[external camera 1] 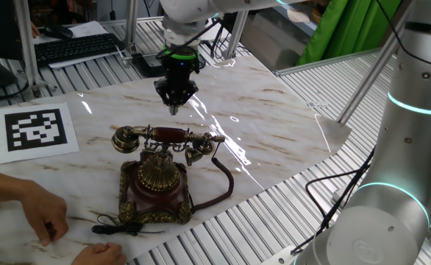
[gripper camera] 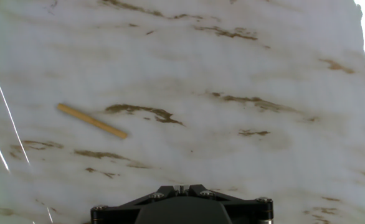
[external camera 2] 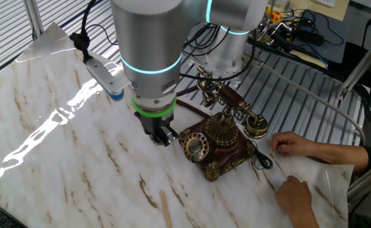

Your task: Dial a number on an old rotary phone

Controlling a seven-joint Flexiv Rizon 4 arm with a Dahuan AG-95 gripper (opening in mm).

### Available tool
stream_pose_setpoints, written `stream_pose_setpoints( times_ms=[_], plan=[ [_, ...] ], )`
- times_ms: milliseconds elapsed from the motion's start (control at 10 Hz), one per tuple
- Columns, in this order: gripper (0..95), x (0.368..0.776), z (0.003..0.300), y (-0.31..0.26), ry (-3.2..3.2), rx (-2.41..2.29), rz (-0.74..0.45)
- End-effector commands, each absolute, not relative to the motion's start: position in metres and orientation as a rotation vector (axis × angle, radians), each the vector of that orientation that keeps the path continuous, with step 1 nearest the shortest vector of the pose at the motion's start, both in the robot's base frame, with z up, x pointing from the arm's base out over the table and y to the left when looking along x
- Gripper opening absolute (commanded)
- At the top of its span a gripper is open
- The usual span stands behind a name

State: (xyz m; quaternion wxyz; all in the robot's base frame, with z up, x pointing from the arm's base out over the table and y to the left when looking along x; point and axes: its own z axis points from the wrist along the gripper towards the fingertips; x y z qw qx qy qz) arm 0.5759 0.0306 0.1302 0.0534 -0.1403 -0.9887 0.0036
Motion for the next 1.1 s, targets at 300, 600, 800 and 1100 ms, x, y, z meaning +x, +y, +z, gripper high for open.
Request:
stream_pose_setpoints(
  times_ms=[300,600,800,1100],
  plan=[
    [0.0,0.5757,0.1304,0.0310,-3.001,-0.262,-0.073],
    [0.0,0.5757,0.1304,0.0310,-2.995,-0.314,-0.026],
    [0.0,0.5757,0.1304,0.0310,-2.998,-0.370,-0.030],
    [0.0,0.5757,0.1304,0.0310,-3.037,-0.282,-0.109]
  ],
)
